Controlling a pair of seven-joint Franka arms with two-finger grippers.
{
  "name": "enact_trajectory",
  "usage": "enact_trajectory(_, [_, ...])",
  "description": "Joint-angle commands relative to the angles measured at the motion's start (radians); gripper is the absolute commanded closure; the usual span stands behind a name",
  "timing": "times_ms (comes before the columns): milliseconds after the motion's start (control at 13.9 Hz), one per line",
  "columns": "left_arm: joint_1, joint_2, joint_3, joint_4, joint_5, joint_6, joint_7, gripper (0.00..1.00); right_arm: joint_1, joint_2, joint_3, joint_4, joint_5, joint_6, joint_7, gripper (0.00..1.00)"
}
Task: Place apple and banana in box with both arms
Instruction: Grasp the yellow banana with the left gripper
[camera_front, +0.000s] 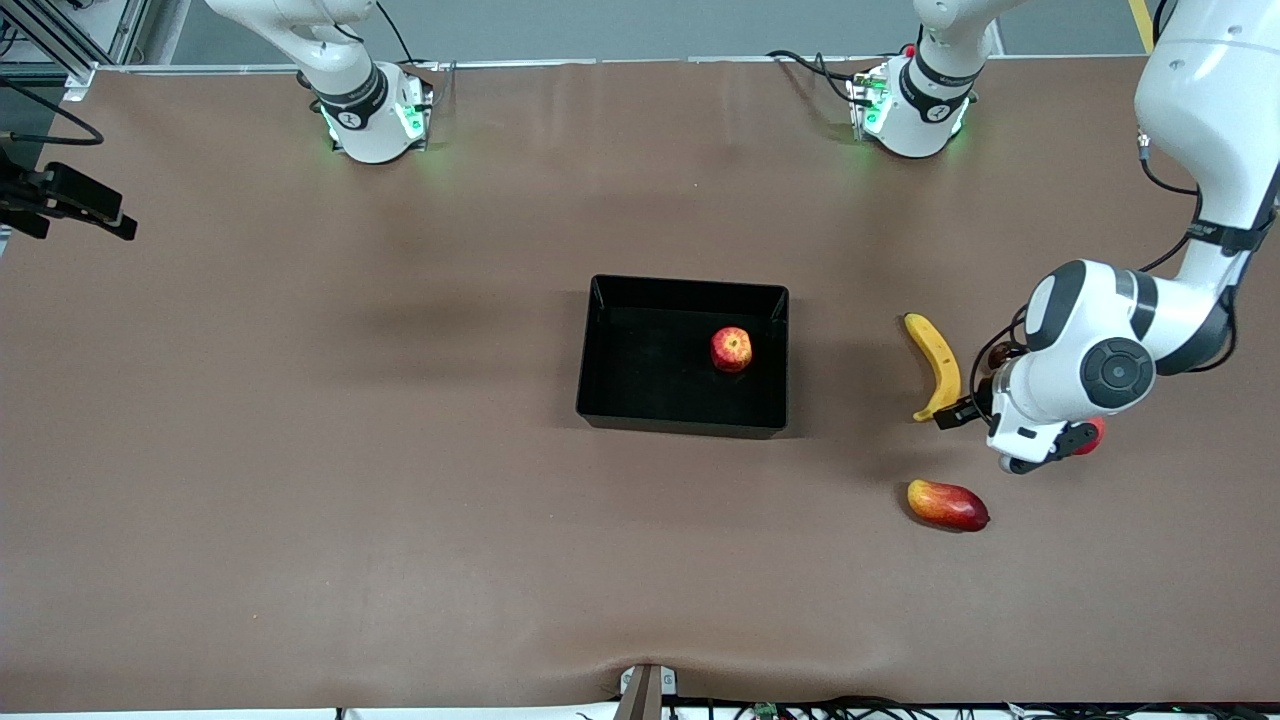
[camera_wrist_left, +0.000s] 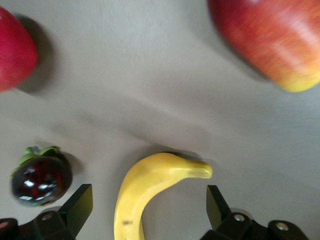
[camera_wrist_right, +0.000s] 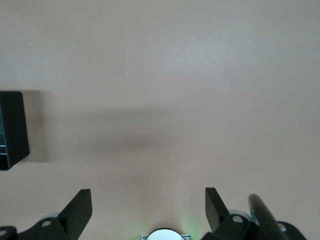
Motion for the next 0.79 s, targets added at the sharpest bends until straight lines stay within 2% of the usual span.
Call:
enact_trajectory(0, [0.018, 0.026, -0.013, -0.043, 0.024, 0.039, -0.008, 0.03, 0.028, -0.015, 0.005, -0.002, -0.041, -0.001, -0.001, 0.00])
enact_trajectory(216, [0.017, 0.065, -0.013, -0.045, 0.044, 0.042, -0.009, 0.11, 0.005, -0.016, -0.007, -0.011, -0.027, -0.021, -0.004, 0.00])
enact_trajectory(288, [0.015, 0.065, -0.013, -0.049, 0.046, 0.042, -0.009, 0.33, -0.014, -0.011, -0.007, -0.009, -0.019, -0.016, -0.012, 0.00])
enact_trajectory(360, [0.014, 0.065, -0.013, -0.057, 0.046, 0.042, -0.009, 0.85, -0.015, -0.011, -0.007, -0.009, -0.007, -0.012, -0.013, 0.00])
enact_trajectory(432, [0.014, 0.059, -0.013, -0.057, 0.046, 0.038, -0.012, 1.00, -0.010, -0.013, -0.005, -0.009, -0.007, -0.011, -0.013, 0.00])
enact_trajectory(576, [0.007, 0.029, -0.019, -0.054, 0.046, 0.021, -0.012, 1.00, -0.010, -0.013, -0.004, -0.009, -0.007, -0.010, -0.017, 0.00])
enact_trajectory(720, [0.006, 0.002, -0.068, -0.034, 0.044, -0.022, -0.031, 1.00, -0.010, -0.013, -0.002, -0.008, -0.008, -0.010, -0.017, 0.00])
